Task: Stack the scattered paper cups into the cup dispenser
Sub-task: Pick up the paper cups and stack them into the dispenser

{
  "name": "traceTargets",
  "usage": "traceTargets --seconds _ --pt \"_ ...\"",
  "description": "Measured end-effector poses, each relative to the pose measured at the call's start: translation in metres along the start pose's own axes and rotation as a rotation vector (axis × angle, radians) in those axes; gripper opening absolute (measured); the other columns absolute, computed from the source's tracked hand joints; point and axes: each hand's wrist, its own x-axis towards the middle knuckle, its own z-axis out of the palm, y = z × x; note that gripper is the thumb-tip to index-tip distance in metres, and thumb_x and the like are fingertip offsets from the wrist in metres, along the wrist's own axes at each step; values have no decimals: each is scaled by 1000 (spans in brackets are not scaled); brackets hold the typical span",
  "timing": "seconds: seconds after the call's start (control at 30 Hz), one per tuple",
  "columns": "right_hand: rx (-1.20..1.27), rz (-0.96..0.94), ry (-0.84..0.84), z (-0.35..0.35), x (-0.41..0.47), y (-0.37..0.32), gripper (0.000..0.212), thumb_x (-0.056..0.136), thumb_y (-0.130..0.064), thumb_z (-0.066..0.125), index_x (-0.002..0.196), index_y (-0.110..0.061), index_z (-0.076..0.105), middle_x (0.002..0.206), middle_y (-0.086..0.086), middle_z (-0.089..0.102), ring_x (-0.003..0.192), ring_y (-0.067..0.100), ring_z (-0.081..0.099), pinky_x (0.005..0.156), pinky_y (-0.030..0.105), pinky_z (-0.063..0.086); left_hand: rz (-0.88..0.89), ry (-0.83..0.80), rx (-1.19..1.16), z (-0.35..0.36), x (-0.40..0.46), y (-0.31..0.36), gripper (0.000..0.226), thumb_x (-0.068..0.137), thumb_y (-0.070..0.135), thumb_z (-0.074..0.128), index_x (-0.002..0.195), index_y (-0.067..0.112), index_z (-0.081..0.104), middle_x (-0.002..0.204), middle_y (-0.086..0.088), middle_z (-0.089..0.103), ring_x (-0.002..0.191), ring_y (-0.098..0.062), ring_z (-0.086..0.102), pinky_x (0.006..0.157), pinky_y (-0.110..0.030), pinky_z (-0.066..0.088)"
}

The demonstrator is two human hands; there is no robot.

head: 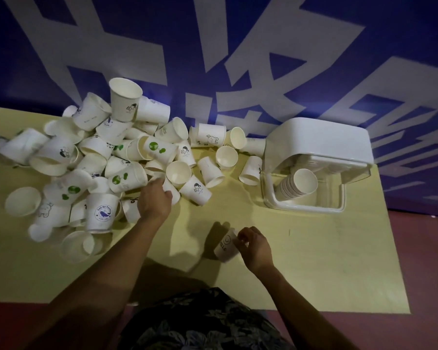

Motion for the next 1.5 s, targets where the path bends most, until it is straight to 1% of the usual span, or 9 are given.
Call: traceTargets --seconds 0.3,0.43,0.5,0.67,0.83,1.2,1.3,1.4,1.5 --pt "50 28 136 -27 16 -28 9 92 -17 62 87 -11 58 85 7 68 73 30 61 62 35 48 202 76 -15 3 -47 19 32 100 20 46 126 7 57 95 -15 62 92 -32 60 68 -34 40" --pt "144 -43 294 -59 15 -36 6 90 -7 64 87 -6 59 79 5 68 71 25 64 60 24 44 133 -30 -410 -8 -67 45 20 94 17 55 75 14 61 68 2 56 71 -22 59 56 -19 39" --pt "207 -60 368 -78 14 -39 8 91 -6 63 86 -6 57 75 3 65 69 24 63 57 20 39 84 -121 -562 -13 -70 60 17 92 18 57 84 10 69 75 -3 64 73 -23 64 60 -23 48" --pt "222 -79 614 -129 15 -31 6 96 -20 56 91 -23 57 85 -6 64 82 14 60 62 27 43 381 17 -415 -31 -79 102 22 92 17 58 73 5 57 58 0 49 56 -16 43 53 -30 34" --pt "-30 -143 729 -164 27 -2 15 98 -19 54 109 -15 64 101 7 67 97 26 60 72 26 41 537 77 -347 -29 -92 144 23 97 19 51 82 4 60 71 -2 54 66 -19 49 59 -34 39" --pt "-323 -298 331 -167 80 39 18 88 -8 61 71 -9 66 63 10 65 62 33 59 60 35 47 786 92 -250 -7 -121 229 20 97 21 52 107 13 68 99 2 63 91 -13 54 76 -30 49" --pt "-190 -367 370 -169 81 50 10 87 -9 61 91 -10 71 85 5 70 78 25 61 71 37 49 836 70 -219 5 -126 252 22 97 19 53 112 14 68 105 2 64 94 -11 53 78 -25 49" --pt "26 -312 518 -175 71 67 28 89 -8 61 117 -10 65 116 4 65 104 20 56 88 33 47 845 35 -180 22 -128 269 20 97 17 53 110 14 68 106 2 62 96 -11 52 81 -27 50" --pt "94 -233 536 -184 62 91 30 92 -10 58 121 -10 62 124 6 61 111 23 53 90 36 48 860 27 7 44 -125 279 24 92 8 57 112 14 68 108 -1 65 99 -17 55 84 -32 51"
